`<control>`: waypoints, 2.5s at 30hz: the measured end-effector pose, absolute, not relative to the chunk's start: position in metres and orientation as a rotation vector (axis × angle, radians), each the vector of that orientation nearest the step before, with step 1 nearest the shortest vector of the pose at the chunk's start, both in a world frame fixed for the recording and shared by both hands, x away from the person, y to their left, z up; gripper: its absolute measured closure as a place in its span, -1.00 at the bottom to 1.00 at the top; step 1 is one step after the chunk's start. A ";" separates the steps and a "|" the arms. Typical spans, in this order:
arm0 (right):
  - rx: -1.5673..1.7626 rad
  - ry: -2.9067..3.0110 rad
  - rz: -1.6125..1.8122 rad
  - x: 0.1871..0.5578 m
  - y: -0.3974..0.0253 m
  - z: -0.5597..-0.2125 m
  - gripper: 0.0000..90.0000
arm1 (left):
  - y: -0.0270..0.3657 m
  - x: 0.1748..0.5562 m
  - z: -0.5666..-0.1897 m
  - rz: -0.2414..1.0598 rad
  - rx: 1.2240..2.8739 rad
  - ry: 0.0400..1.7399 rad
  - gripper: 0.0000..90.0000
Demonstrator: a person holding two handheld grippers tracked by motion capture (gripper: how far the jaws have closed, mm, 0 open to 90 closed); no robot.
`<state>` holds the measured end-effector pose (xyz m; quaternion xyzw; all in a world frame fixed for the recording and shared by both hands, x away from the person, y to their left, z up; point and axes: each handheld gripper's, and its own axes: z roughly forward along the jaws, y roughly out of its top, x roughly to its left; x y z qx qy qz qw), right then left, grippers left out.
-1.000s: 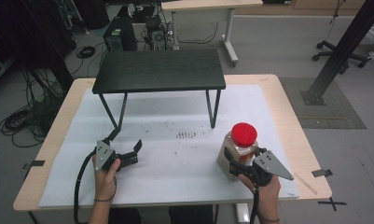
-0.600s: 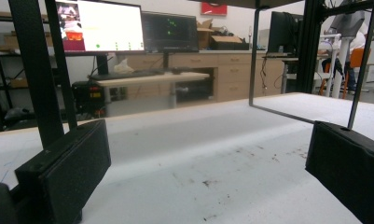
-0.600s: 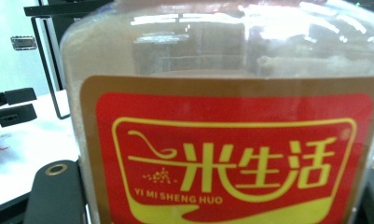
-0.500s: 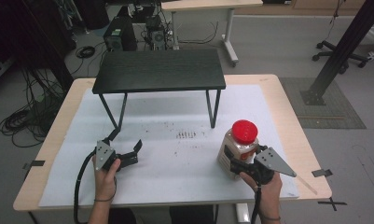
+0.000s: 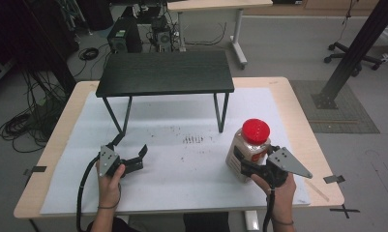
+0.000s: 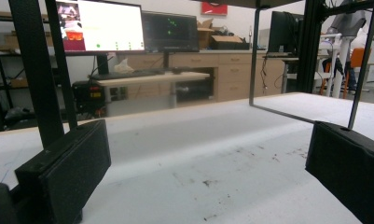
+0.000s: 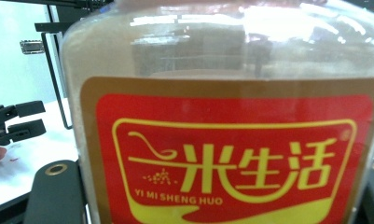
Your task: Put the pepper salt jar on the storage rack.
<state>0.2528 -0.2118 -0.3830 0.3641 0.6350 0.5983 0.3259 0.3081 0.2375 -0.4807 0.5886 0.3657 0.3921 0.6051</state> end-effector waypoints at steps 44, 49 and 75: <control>0.850 1.758 1.668 0.289 -0.206 -0.287 -0.45 | 0.237 0.308 -0.480 0.929 1.350 0.887 -1.00; 0.831 1.779 1.695 0.299 -0.201 -0.277 -0.45 | 0.237 0.308 -0.480 0.927 1.350 0.887 -0.99; 0.782 1.848 1.709 0.334 -0.173 -0.225 -0.45 | 0.237 0.308 -0.480 0.926 1.350 0.886 -0.99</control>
